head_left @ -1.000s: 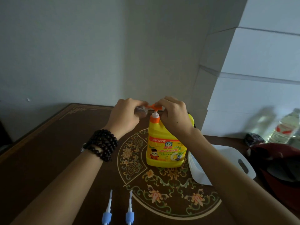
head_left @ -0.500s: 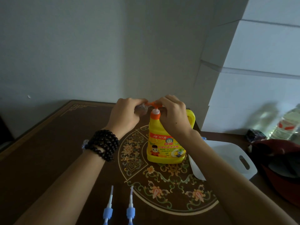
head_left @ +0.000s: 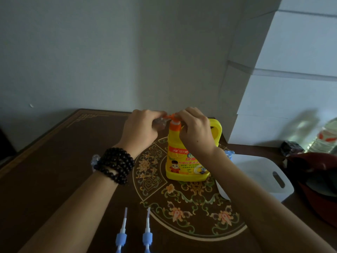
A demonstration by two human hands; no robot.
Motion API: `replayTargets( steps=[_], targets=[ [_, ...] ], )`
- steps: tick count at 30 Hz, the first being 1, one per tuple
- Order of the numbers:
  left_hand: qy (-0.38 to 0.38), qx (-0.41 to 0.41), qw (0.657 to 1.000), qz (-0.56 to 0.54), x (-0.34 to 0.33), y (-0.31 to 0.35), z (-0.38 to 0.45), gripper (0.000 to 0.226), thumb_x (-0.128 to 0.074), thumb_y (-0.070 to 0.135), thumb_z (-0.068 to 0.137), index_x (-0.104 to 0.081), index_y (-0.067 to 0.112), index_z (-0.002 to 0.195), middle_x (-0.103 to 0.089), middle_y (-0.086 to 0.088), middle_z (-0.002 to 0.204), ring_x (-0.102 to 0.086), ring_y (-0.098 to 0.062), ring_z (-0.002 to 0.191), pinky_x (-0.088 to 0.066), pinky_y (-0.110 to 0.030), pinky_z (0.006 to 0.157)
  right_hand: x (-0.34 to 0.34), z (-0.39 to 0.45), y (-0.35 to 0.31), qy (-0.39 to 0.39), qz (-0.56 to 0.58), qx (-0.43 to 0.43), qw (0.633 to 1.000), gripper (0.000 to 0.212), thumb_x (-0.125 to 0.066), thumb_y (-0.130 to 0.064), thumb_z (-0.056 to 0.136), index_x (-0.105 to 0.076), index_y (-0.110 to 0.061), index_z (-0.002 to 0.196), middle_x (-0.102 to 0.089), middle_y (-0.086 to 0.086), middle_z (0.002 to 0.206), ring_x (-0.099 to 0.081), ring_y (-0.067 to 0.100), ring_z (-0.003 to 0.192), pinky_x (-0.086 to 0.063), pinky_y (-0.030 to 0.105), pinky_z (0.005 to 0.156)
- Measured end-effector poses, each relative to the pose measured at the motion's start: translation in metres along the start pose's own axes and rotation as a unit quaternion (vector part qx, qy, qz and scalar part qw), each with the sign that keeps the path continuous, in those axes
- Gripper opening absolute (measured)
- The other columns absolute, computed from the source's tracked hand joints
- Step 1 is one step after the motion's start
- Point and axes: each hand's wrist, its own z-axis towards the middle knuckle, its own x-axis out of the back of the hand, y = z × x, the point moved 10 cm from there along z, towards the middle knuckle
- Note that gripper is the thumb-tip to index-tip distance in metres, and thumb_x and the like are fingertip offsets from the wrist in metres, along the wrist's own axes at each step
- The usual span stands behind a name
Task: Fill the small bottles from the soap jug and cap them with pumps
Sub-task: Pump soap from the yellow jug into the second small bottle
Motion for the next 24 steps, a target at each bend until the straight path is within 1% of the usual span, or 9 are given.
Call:
replayTargets(
  steps=[3, 7, 9, 11, 13, 15, 18, 22, 24],
  targets=[
    [-0.013, -0.001, 1.000, -0.013, -0.007, -0.007, -0.002, 0.032, -0.073, 0.019, 0.090, -0.074, 0.032, 0.118, -0.079, 0.010, 0.104, -0.074, -0.012, 0.096, -0.062, -0.039, 0.080, -0.005, -0.001, 0.000, -0.013, 0.011, -0.009, 1.000, 0.026, -0.058, 0.022, 0.064, -0.067, 0.000, 0.074, -0.059, 0.010, 0.072, -0.055, 0.027, 0.068, -0.042, 0.031, 0.057],
    [-0.006, 0.005, 1.000, -0.003, 0.002, -0.004, 0.003, 0.028, -0.073, 0.019, 0.090, -0.075, 0.031, 0.115, -0.081, 0.005, 0.097, -0.076, -0.017, 0.092, -0.061, -0.038, 0.077, -0.003, 0.005, -0.001, -0.034, 0.009, -0.005, 0.999, 0.010, -0.067, 0.007, 0.083, -0.067, -0.001, 0.077, -0.060, 0.009, 0.075, -0.055, 0.025, 0.069, -0.044, 0.033, 0.058],
    [-0.009, -0.001, 1.000, 0.000, 0.007, 0.000, 0.009, 0.023, -0.071, 0.020, 0.091, -0.076, 0.029, 0.112, -0.080, 0.004, 0.093, -0.075, -0.017, 0.087, -0.058, -0.031, 0.072, 0.000, 0.012, -0.002, -0.045, 0.006, 0.008, 0.999, 0.005, -0.071, 0.003, 0.081, -0.070, -0.003, 0.081, -0.062, 0.009, 0.078, -0.057, 0.025, 0.072, -0.047, 0.031, 0.061],
    [-0.019, -0.006, 1.000, 0.006, 0.009, 0.002, 0.012, 0.023, -0.071, 0.021, 0.092, -0.076, 0.029, 0.113, -0.080, 0.004, 0.092, -0.073, -0.015, 0.085, -0.050, -0.024, 0.068, 0.000, 0.018, -0.005, -0.054, -0.007, 0.021, 0.998, 0.011, -0.074, 0.004, 0.078, -0.071, -0.004, 0.084, -0.064, 0.007, 0.080, -0.058, 0.024, 0.074, -0.048, 0.030, 0.062],
    [-0.015, -0.007, 1.000, 0.002, 0.009, 0.003, 0.012, 0.023, -0.071, 0.020, 0.092, -0.076, 0.029, 0.112, -0.080, 0.004, 0.093, -0.073, -0.014, 0.085, -0.050, -0.023, 0.068, 0.001, 0.019, -0.005, -0.050, -0.006, 0.028, 0.998, 0.008, -0.075, 0.001, 0.080, -0.072, -0.005, 0.085, -0.065, 0.006, 0.080, -0.059, 0.023, 0.074, -0.048, 0.029, 0.062],
    [0.000, -0.009, 1.000, -0.002, 0.010, 0.005, 0.010, 0.023, -0.071, 0.019, 0.091, -0.077, 0.028, 0.112, -0.081, 0.003, 0.093, -0.074, -0.015, 0.085, -0.056, -0.027, 0.070, 0.004, 0.016, -0.004, -0.031, 0.004, 0.033, 0.999, 0.004, -0.072, -0.008, 0.086, -0.072, -0.004, 0.084, -0.065, 0.007, 0.078, -0.059, 0.022, 0.072, -0.047, 0.027, 0.060],
    [0.010, -0.015, 1.000, 0.011, 0.007, 0.003, 0.008, 0.022, -0.071, 0.020, 0.091, -0.077, 0.028, 0.110, -0.081, 0.003, 0.092, -0.074, -0.018, 0.084, -0.060, -0.037, 0.071, 0.003, 0.011, -0.001, -0.018, 0.007, 0.040, 0.999, 0.020, -0.058, -0.011, 0.093, -0.070, -0.002, 0.081, -0.063, 0.010, 0.075, -0.057, 0.024, 0.069, -0.045, 0.033, 0.058],
    [-0.004, -0.013, 1.000, 0.001, -0.003, -0.003, 0.000, 0.026, -0.071, 0.021, 0.091, -0.075, 0.031, 0.115, -0.080, 0.008, 0.095, -0.075, -0.013, 0.088, -0.061, -0.039, 0.073, -0.004, 0.003, 0.001, -0.023, 0.013, 0.039, 0.999, 0.027, -0.047, 0.011, 0.070, -0.069, -0.001, 0.079, -0.062, 0.011, 0.073, -0.055, 0.029, 0.068, -0.045, 0.039, 0.055],
    [-0.004, -0.011, 1.000, -0.002, -0.005, -0.005, -0.002, 0.026, -0.071, 0.021, 0.091, -0.075, 0.031, 0.114, -0.080, 0.009, 0.096, -0.075, -0.013, 0.090, -0.061, -0.039, 0.074, -0.007, 0.002, 0.001, -0.033, 0.023, 0.028, 0.999, 0.028, -0.043, 0.008, 0.070, -0.069, 0.000, 0.078, -0.062, 0.011, 0.073, -0.055, 0.030, 0.068, -0.045, 0.040, 0.055]
  ],
)
